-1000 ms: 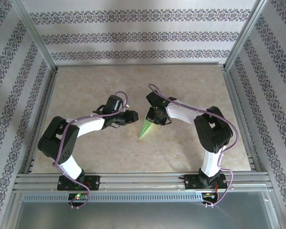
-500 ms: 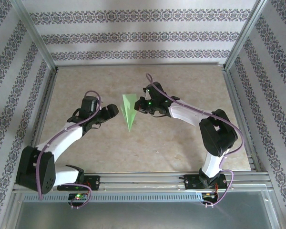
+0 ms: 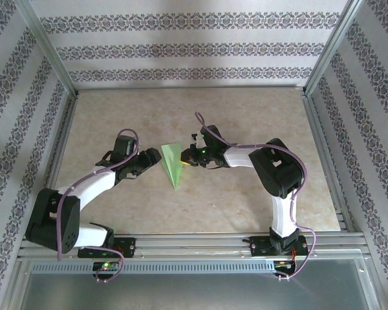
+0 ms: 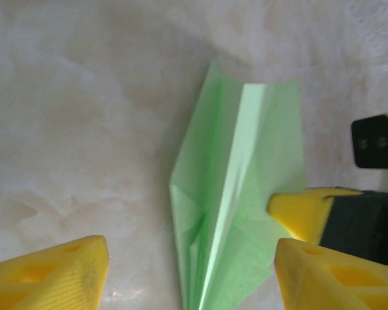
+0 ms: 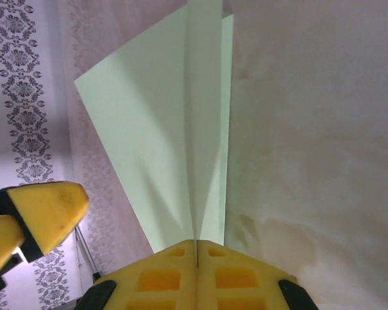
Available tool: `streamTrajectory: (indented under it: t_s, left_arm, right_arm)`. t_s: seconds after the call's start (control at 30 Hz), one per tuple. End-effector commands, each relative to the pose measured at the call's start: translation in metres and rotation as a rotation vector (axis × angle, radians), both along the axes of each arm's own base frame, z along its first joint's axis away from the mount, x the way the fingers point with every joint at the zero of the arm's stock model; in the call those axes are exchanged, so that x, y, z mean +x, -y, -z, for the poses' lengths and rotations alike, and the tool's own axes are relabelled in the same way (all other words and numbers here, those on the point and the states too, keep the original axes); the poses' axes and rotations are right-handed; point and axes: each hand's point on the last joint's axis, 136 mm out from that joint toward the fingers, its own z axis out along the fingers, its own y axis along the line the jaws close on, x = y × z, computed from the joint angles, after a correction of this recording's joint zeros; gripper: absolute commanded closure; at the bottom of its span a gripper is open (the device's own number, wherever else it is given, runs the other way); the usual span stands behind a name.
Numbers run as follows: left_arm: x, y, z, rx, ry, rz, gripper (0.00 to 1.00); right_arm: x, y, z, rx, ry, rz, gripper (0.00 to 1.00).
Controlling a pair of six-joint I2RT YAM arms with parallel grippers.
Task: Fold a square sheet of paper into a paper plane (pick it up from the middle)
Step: Turn over a paper plane at the center of the table.
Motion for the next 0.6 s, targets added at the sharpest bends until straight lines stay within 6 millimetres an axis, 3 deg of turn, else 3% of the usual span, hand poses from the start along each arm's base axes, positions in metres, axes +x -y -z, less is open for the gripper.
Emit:
streamTrajectory:
  t_s: [0.0,0.17,0.57]
  left_arm:
    - [0.007,0.013,-0.002,-0.083,0.007,0.016,0.37]
    - [0.013,0.03,0.007,-0.146,-0.026,0.053,0.51]
    - [0.03,0.062,0.013,-0.238,-0.026,0.146,0.57]
  right_arm:
    - [0.003,0.003,-0.001,0.045,0.019,-0.011,1.0]
    - [0.001,0.012,0.009,0.033,-0.005,-0.001,1.0]
    - [0.0,0.022,0.026,0.002,-0.044,0.025,1.0]
